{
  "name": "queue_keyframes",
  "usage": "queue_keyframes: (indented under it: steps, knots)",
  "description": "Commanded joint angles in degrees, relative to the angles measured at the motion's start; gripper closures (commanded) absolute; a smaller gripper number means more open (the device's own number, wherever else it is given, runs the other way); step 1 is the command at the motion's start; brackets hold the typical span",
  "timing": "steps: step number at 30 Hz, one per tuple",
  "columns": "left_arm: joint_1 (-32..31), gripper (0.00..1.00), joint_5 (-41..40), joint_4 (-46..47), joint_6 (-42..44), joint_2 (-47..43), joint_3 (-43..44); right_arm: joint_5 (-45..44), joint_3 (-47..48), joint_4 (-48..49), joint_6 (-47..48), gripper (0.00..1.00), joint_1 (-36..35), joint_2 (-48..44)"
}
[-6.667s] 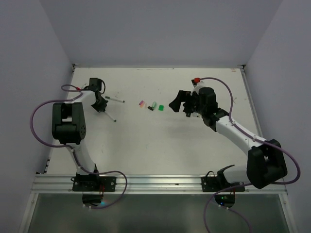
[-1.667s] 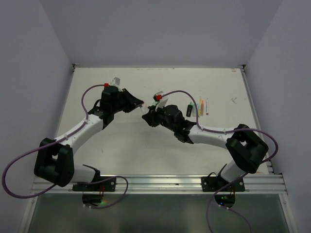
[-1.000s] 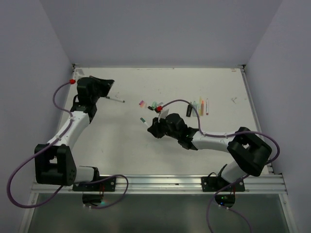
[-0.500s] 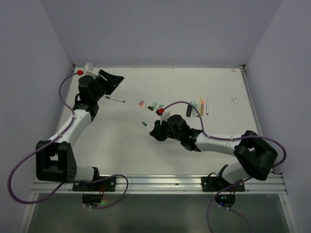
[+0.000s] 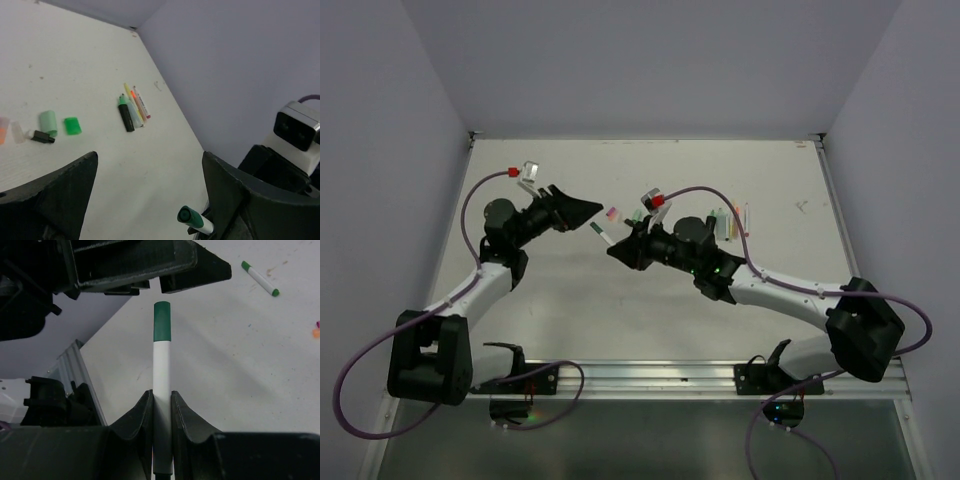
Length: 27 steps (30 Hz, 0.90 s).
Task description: Open the pen caps
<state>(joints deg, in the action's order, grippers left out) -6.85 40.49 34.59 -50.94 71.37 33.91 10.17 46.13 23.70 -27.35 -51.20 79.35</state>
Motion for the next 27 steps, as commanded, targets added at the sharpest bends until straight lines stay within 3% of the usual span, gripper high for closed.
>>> queue_keyframes:
  steps: [1,8,16,27]
  knots:
    - [-0.3,0.11,6.8,17.4,-4.4,-2.4,-2.9,4.0,3.3,5.1,-3.9,1.0,0.7,-0.6]
    - [-1.6,0.1,6.4,21.6,-6.7,-3.3,-3.9,4.7,4.9,8.4,-4.9,1.0,0.9,1.2]
    - [-4.6,0.18,1.6,25.2,-9.4,-4.5,-5.3,6.3,5.3,13.6,-7.3,1.0,2.2,5.0]
    - [-5.5,0.41,-3.0,27.5,-13.7,-6.2,-8.5,9.4,3.5,20.8,-10.4,1.0,5.1,7.9]
